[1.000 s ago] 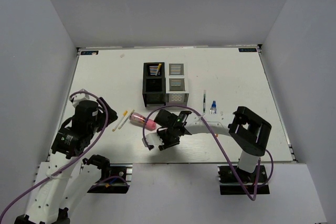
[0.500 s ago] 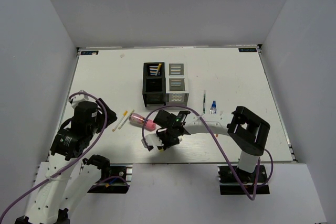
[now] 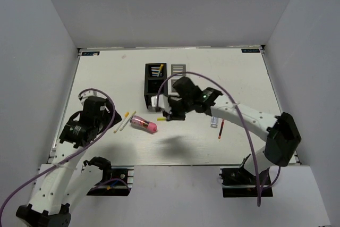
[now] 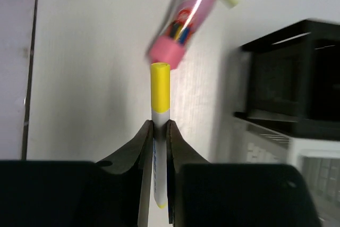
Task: Sort the stationery into containers
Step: Pick up the pen from the center of the board, then place the pen in the storage box.
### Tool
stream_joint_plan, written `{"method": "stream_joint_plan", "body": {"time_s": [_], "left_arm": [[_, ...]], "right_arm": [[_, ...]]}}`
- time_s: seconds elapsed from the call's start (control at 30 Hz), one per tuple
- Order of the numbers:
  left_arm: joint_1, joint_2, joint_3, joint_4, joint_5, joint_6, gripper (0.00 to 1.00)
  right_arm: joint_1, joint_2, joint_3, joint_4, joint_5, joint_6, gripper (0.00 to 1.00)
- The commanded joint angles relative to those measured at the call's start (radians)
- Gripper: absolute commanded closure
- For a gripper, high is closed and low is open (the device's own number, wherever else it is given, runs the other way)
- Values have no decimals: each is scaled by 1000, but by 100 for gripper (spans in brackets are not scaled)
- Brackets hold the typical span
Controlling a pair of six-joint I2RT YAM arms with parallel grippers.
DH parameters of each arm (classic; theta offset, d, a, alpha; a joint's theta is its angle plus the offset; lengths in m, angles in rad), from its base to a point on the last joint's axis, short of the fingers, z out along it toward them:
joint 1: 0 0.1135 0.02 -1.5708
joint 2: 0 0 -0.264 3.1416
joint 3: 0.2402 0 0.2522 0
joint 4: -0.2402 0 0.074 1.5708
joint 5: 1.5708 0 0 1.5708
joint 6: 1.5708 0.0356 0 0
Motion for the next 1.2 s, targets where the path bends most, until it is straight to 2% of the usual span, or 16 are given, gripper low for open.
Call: {"method": "stream_joint_plan", "body": {"time_s": [0.0,0.07,0.2,0.37,0.4,0.47,0.53,0.6,0.77,0.9,1.07,1.17], "left_arm": [[2,59,-8,30,23,26,26],[2,85,-8,56,23,51,29],[2,155,4,85,0,82,34],[2,244,13,133,-9,120,39],[2,255,22,133,-9,131,40],[2,270,22,145,-18,140,40],[2,295,35,145,-18,149,40],[2,295,35,145,-27,149,40],[2,316,35,145,-27,149,41],[2,316,35,136,-27,158,41],[2,326,44,117,-27,158,41],[2,347,44,117,-27,167,39]], "right_arm": [[-50,-65,65,76,-92,107,100],[-64,-79,111,107,-115,127,100],[-124,-45,174,314,-140,201,100],[-225,120,339,523,-205,333,100],[-239,145,363,623,-231,409,100],[-288,246,436,743,-309,460,100],[-323,333,458,808,-350,549,100],[-348,388,478,974,-412,619,100],[-374,551,596,1082,-491,707,100],[-385,657,706,1089,-523,781,100],[-397,711,687,1115,-523,815,100],[-408,714,638,1137,-545,822,96]]}}
